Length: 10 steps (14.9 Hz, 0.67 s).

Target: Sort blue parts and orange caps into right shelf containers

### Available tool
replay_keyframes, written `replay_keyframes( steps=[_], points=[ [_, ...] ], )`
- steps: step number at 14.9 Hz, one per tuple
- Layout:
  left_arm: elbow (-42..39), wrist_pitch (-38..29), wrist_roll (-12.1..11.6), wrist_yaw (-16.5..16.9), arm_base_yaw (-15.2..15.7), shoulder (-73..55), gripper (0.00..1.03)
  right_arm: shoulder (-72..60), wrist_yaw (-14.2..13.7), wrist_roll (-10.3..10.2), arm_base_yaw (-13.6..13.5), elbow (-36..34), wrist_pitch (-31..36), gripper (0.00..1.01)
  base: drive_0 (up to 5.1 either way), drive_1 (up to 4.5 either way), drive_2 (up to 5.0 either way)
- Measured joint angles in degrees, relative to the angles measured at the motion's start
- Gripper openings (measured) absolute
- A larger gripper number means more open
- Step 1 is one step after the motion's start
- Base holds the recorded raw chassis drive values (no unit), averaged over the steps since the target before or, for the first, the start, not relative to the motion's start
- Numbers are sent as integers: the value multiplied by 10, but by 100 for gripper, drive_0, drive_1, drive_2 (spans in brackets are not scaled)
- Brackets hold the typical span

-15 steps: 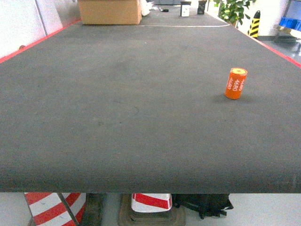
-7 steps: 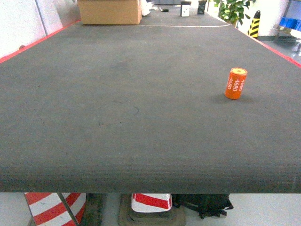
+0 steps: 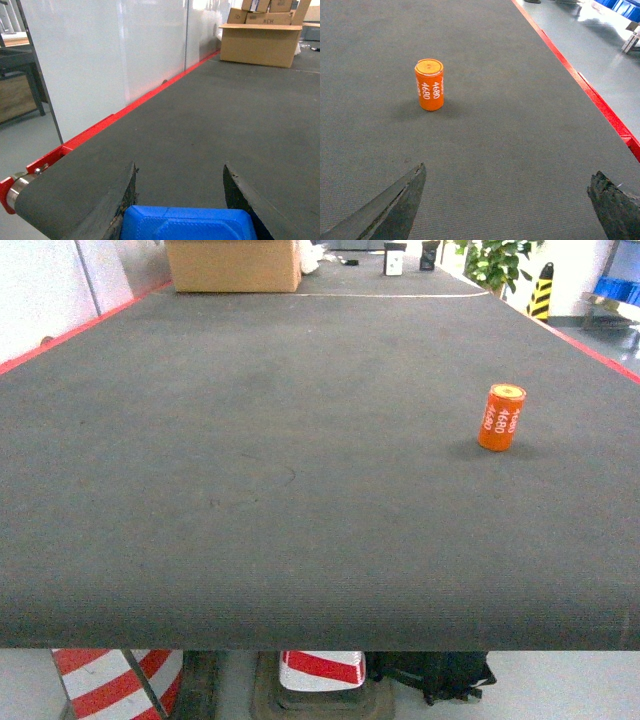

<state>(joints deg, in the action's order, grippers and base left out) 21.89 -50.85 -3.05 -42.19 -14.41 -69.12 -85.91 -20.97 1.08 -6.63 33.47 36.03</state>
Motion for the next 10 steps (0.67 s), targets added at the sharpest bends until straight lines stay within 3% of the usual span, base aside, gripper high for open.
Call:
replay_keyframes(
  steps=[8, 9, 10],
  points=[
    [0, 0, 0, 0, 0, 0, 41, 0, 0, 0, 0, 0, 0, 98, 0, 0, 0],
    [0, 0, 0, 0, 0, 0, 41, 0, -32, -10, -7, 14, -56, 98, 0, 0, 0],
    [0, 0, 0, 0, 0, 0, 41, -6, -101, -22, -13, 37, -111, 98, 0, 0, 0]
  ],
)
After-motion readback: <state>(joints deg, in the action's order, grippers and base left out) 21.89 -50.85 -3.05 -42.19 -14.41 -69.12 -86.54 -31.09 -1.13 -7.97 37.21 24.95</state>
